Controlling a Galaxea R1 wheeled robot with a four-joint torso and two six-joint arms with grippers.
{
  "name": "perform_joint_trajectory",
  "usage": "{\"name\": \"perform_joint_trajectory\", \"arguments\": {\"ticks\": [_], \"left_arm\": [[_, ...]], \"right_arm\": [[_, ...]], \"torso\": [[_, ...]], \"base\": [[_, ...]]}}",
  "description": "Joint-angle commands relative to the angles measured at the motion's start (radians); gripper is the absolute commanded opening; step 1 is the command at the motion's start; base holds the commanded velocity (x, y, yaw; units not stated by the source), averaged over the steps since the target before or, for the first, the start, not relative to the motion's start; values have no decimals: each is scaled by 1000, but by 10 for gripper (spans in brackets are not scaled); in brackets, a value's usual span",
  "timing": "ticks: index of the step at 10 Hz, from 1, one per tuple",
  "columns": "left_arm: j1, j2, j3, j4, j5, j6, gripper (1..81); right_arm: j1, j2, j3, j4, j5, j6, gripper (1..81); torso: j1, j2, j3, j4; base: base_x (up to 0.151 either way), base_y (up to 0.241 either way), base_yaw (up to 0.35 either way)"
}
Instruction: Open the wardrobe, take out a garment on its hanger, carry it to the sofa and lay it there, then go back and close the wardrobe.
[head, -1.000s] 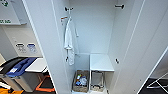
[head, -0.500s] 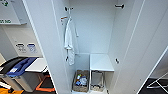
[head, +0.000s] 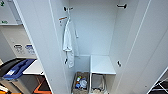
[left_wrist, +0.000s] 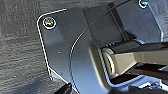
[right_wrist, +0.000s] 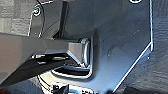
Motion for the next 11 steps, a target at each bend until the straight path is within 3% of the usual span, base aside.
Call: {"name": "perform_joint_trajectory", "arguments": {"ticks": [1,7,11], "left_arm": [[-21,-5,-3,-7,59,4,811],[-21,-5,-3,-11,59,4,811],[-21,-7,-2,-11,60,1,811]], "right_arm": [[14,5,2,-3,-52,1,811],[17,1,4,-3,-54,-2,811],[18,-1,1,0,-54,4,811]], "torso": [[0,0,0,0],[1,0,0,0],[1,1,0,0]], "base": [[117,0,0],[89,0,0],[0,0,0]]}}
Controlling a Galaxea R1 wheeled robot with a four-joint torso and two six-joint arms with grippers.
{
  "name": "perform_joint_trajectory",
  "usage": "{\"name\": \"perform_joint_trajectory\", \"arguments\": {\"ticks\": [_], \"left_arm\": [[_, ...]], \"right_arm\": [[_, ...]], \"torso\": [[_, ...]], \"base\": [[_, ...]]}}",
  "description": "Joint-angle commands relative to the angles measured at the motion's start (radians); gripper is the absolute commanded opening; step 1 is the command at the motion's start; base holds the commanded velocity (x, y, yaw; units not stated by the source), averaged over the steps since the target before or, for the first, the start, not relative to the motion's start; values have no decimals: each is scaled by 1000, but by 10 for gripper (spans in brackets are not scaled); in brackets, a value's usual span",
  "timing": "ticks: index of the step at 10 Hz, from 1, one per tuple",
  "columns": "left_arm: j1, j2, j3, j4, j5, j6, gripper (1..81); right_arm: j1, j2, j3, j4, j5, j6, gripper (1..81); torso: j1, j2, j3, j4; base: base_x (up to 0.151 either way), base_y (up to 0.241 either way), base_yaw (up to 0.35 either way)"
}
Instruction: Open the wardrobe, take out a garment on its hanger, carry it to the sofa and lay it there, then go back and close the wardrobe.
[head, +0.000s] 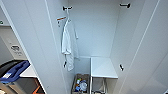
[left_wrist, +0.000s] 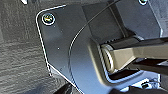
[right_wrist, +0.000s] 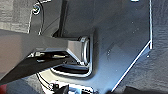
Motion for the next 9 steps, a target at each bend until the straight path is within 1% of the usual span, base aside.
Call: {"name": "perform_joint_trajectory", "arguments": {"ticks": [1,2,3,4,5,6,7,8,9], "left_arm": [[-29,-6,0,-11,59,1,811],[-18,-21,18,-12,54,0,811],[-12,-58,61,-12,50,-6,811],[-11,-127,147,-16,45,-8,811],[-12,-247,301,-60,44,-17,811],[-21,-321,402,-87,41,-17,811],[-35,-422,504,-138,-10,-18,811],[-55,-483,541,-187,-45,-23,811],[-77,-550,575,-256,-61,-51,811]], "right_arm": [[29,-14,7,0,-49,10,811],[29,-44,38,0,-44,10,811],[29,-92,88,-2,-33,11,811],[36,-163,168,6,-29,19,811],[43,-251,248,21,-26,45,811],[52,-309,287,38,6,60,811],[66,-379,306,67,66,81,811],[79,-422,303,83,100,103,811],[98,-468,281,99,132,138,811]], "torso": [[0,0,0,0],[0,0,0,0],[0,0,0,0],[0,0,0,0],[0,0,0,0],[0,0,0,0],[0,0,0,0],[0,0,0,0],[0,0,0,0]], "base": [[0,0,0],[0,0,0],[0,0,0],[0,0,0],[0,0,0],[0,0,0],[0,0,0],[0,0,0],[0,0,0]]}}
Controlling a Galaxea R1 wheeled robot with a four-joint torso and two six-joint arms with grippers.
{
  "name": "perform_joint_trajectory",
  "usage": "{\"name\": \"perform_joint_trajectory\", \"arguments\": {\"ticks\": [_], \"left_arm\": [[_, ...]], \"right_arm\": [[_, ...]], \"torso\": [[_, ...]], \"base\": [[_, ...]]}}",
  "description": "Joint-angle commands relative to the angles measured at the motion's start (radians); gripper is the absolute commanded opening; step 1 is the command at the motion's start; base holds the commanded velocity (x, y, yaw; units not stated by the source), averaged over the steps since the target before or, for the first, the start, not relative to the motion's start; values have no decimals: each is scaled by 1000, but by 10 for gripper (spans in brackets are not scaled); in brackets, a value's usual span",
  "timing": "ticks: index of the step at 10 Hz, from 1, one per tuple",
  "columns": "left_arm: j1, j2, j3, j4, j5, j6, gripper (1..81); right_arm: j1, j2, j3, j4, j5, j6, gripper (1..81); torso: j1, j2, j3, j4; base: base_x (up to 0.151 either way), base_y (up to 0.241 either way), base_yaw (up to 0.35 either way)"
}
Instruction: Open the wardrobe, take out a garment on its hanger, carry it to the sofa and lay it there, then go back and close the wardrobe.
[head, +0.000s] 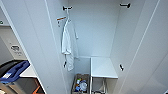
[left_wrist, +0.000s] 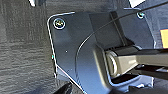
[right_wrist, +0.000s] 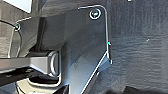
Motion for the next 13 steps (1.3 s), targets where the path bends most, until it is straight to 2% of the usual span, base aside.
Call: {"name": "perform_joint_trajectory", "arguments": {"ticks": [1,2,4,7,9,11,12,13], "left_arm": [[-82,-291,209,-202,-46,-51,811],[-106,-352,252,-208,-48,-84,811],[-180,-472,300,-208,-46,-180,811],[-304,-583,294,-212,-35,-283,811],[-378,-646,298,-216,10,-313,811],[-445,-683,295,-218,21,-353,811],[-504,-684,274,-222,66,-395,811],[-566,-671,240,-245,148,-431,811]], "right_arm": [[84,-144,-9,86,100,92,811],[110,-170,-75,107,146,131,811],[171,-202,-189,107,157,245,811],[288,-244,-279,109,145,314,811],[384,-321,-267,107,134,412,811],[474,-397,-206,105,111,492,811],[521,-434,-154,105,106,555,811],[555,-454,-120,105,103,609,811]], "torso": [[0,0,0,0],[0,0,0,0],[0,0,0,0],[0,0,0,0],[0,0,0,0],[1,1,-1,0],[1,1,-1,0],[1,1,-1,0]], "base": [[0,0,0],[0,0,0],[0,0,0],[0,0,0],[0,0,0],[0,0,0],[0,0,0],[0,0,0]]}}
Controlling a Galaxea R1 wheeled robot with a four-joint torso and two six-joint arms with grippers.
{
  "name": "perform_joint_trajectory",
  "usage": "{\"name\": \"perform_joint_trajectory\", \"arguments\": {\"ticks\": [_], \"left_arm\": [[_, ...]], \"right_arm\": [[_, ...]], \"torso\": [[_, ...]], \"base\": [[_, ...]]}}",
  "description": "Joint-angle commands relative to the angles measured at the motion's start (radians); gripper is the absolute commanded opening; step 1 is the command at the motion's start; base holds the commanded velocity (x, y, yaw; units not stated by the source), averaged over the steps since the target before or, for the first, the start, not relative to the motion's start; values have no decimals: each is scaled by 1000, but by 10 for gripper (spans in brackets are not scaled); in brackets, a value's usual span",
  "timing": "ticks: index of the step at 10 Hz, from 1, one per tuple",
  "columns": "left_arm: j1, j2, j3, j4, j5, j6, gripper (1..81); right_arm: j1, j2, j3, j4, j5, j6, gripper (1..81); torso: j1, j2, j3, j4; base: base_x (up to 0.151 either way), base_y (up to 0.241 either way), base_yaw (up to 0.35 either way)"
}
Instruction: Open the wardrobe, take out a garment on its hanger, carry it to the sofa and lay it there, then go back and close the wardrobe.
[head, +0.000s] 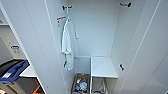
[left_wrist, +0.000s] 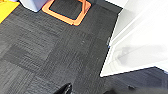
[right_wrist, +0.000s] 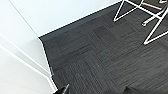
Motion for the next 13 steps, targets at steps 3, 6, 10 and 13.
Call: {"name": "perform_joint_trajectory", "arguments": {"ticks": [3,6,10,13], "left_arm": [[-323,36,-149,-70,279,-84,811],[-363,240,-178,-59,345,-84,811],[-345,543,-405,-51,396,-67,811],[-282,710,-428,70,393,-69,811]], "right_arm": [[219,-136,203,13,-41,228,811],[193,-37,243,13,-29,260,811],[172,103,294,-6,3,263,811],[62,253,246,-110,100,263,811]], "torso": [[0,0,-1,0],[1,1,-2,0],[2,2,-2,0],[2,2,-3,0]], "base": [[0,0,0],[0,0,0],[0,0,0],[0,0,0]]}}
